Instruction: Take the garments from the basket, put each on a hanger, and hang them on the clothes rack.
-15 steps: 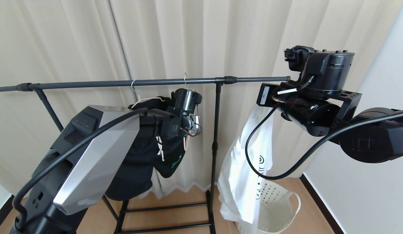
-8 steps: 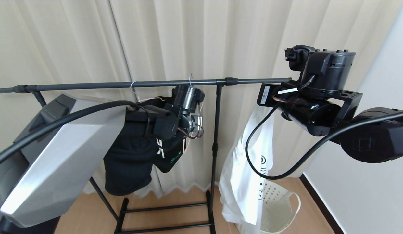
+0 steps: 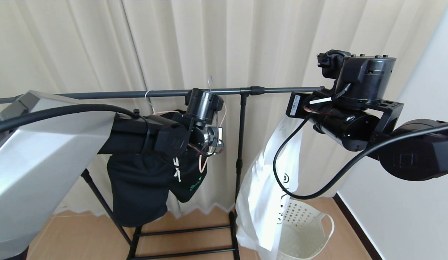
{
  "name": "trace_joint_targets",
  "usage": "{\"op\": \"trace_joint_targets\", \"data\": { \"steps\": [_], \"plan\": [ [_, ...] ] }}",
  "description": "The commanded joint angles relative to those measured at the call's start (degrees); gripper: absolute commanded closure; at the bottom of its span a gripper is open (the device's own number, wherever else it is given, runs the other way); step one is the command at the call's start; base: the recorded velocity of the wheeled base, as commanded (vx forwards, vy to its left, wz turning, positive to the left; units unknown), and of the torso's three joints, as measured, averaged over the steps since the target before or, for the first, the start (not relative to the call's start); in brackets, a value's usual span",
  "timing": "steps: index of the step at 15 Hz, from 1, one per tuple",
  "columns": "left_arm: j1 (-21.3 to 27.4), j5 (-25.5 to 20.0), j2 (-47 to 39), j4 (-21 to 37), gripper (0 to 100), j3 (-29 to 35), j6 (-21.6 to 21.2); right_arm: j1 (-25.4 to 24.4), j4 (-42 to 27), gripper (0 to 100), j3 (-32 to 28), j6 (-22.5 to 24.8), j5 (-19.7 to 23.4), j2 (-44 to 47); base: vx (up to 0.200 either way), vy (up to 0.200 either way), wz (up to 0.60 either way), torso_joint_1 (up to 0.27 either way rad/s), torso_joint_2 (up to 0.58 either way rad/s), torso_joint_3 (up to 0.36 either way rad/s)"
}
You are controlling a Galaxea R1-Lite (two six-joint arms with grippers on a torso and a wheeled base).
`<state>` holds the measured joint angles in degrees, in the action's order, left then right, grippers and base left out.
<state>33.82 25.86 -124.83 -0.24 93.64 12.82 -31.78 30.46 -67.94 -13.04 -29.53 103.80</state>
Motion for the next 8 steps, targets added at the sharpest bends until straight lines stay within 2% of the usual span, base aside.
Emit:
{"op": "trace_joint_targets", "data": {
  "steps": [1, 2, 6, 7, 8],
  "plan": [
    [0.7, 0.1, 3.4, -0.1, 100, -3.1, 0.1, 0.0, 0.0, 100, 0.0, 0.0, 0.0, -0.2, 0.0, 0.0, 0.0, 0.0, 0.0, 0.0],
    [0.8, 0.1, 4.3, -0.4, 100, -4.3, 0.1, 0.0, 0.0, 100, 0.0, 0.0, 0.0, -0.2, 0.0, 0.0, 0.0, 0.0, 0.0, 0.0],
    [3.4, 0.0, 16.5, -9.3, 100, -23.8, -0.2, 0.0, 0.0, 100, 0.0, 0.0, 0.0, -0.6, 0.0, 0.0, 0.0, 0.0, 0.0, 0.0],
    [4.7, 0.0, 21.6, -12.5, 100, -31.7, -0.3, 0.0, 0.0, 100, 0.0, 0.0, 0.1, -0.6, 0.0, 0.0, 0.0, 0.0, 0.0, 0.0],
    [5.4, -0.1, 25.0, -14.0, 100, -36.4, -1.1, 0.0, 0.0, 100, 0.0, 0.0, 0.1, -0.5, 0.0, 0.0, 0.0, 0.0, 0.0, 0.0]
  ]
}}
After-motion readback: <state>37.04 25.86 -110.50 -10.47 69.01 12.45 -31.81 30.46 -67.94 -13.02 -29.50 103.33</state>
